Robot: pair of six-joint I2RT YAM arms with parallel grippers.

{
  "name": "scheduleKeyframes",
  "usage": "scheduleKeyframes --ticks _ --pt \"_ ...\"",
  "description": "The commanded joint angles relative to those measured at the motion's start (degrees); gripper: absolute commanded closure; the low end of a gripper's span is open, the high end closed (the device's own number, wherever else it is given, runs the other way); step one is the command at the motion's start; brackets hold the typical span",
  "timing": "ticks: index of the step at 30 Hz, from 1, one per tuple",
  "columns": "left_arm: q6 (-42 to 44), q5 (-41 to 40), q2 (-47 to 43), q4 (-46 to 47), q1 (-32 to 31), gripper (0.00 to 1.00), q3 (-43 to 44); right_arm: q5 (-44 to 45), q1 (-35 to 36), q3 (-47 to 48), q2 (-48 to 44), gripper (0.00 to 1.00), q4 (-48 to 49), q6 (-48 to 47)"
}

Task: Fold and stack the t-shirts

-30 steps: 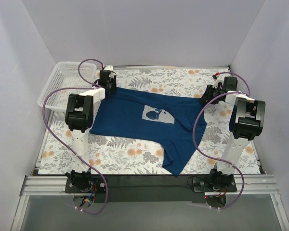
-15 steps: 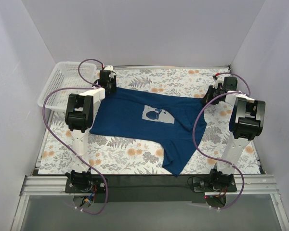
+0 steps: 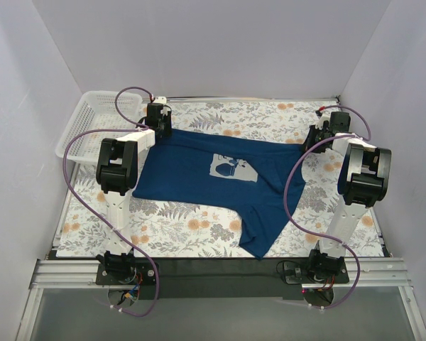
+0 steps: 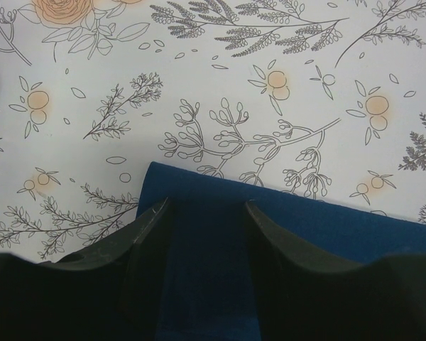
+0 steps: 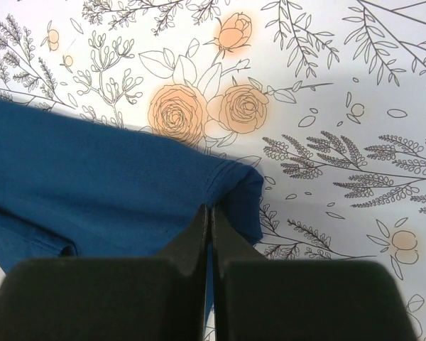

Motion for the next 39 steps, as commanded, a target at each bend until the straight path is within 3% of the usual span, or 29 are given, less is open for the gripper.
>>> scheduleKeyframes --ticks 1,8,9,10,13,19,21,23,26,32,39 --pt "-0.5 -1.8 2.6 -5.2 1.1 0.58 0.0 1.6 0.0 1.1 -3.3 0.99 0.7 -1.5" --pt "-1.3 -0.5 1.9 -5.2 1.2 0.51 0.5 -0.9 -0.1 0.7 -4.9 0.97 1.0 -4.3" --pt "-1.7 0.0 1.6 -5.2 1.2 0.5 0.6 -1.9 -0.1 0.6 -5.7 0.89 1.1 -5.0" --pt "-1.8 1.1 1.0 -5.3 1.2 0.46 0.8 -2.8 0.0 0.5 -6.2 0.75 1.1 -6.3" --pt "-2.7 2.4 -1.1 -5.2 1.2 0.42 2.1 -4.7 0.2 -0.9 -9.5 0.58 1.1 -9.0" --pt "-4.8 8.8 -5.7 -5.5 1.1 0.38 4.8 -8.8 1.4 -6.5 -17.5 0.39 1.5 -15.5" --pt "-5.4 13.5 -8.2 -5.5 1.0 0.37 4.6 -13.6 2.1 -7.8 -19.6 0.37 -0.2 -18.8" --pt "-6.0 16.0 -12.0 -5.0 0.7 0.26 2.5 -22.8 3.8 -8.2 -18.8 0.37 -5.9 -23.1" --pt "-6.2 17.4 -17.9 -1.7 0.2 0.25 -3.9 -26.7 8.0 -6.9 -15.0 0.39 -11.7 -26.1" --pt "-7.7 19.2 -37.8 -1.3 0.3 0.23 -15.5 -22.9 9.9 -3.1 -8.2 0.43 -11.9 -21.5" --pt "-6.4 18.0 -62.5 -4.9 0.4 0.21 -35.3 -17.5 11.9 -0.3 -4.6 0.46 -12.2 -21.5"
